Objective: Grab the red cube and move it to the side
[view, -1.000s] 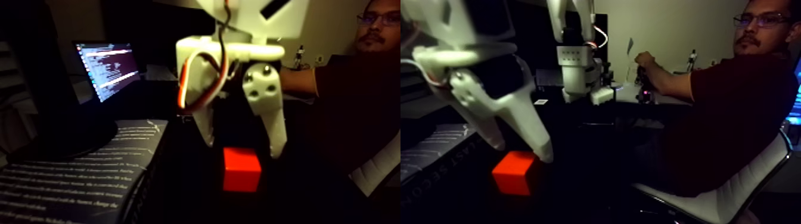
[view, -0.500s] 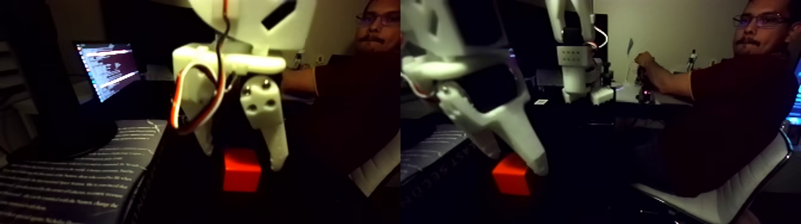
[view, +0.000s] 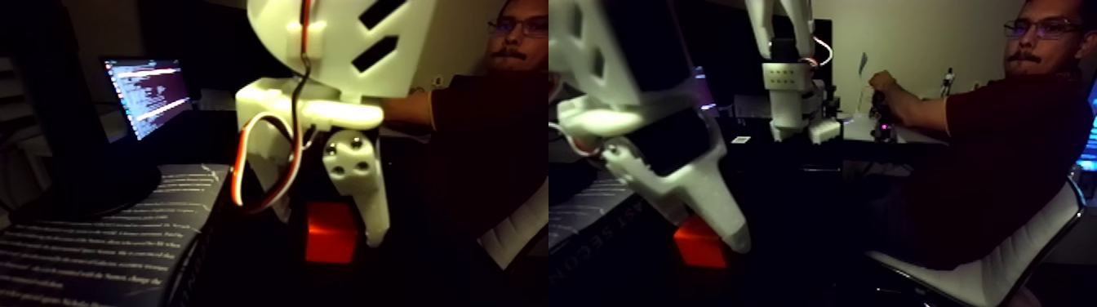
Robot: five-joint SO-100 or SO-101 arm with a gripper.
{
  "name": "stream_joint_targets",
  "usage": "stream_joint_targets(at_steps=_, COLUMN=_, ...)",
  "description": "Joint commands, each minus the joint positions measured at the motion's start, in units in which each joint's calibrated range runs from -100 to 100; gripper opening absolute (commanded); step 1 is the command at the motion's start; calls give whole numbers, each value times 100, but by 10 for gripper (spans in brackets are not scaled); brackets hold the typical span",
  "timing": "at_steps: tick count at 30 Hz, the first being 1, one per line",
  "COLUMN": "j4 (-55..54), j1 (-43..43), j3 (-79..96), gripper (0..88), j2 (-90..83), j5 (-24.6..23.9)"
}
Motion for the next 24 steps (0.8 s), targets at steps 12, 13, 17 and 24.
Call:
stream_joint_targets(at_steps=12, j4=-50, j1=-129, j3=-268, gripper=313, j2=35, j5=-147)
stream_joint_targets(at_steps=13, j4=-50, j1=-129, j3=-268, gripper=313, j2=44, j5=-147)
stream_joint_targets(at_steps=17, j4=-50, j1=-154, j3=-259, gripper=312, j2=94, j5=-147)
stream_joint_targets(at_steps=24, j4=-34, j1=-154, j3=-259, gripper=231, j2=94, j5=-147)
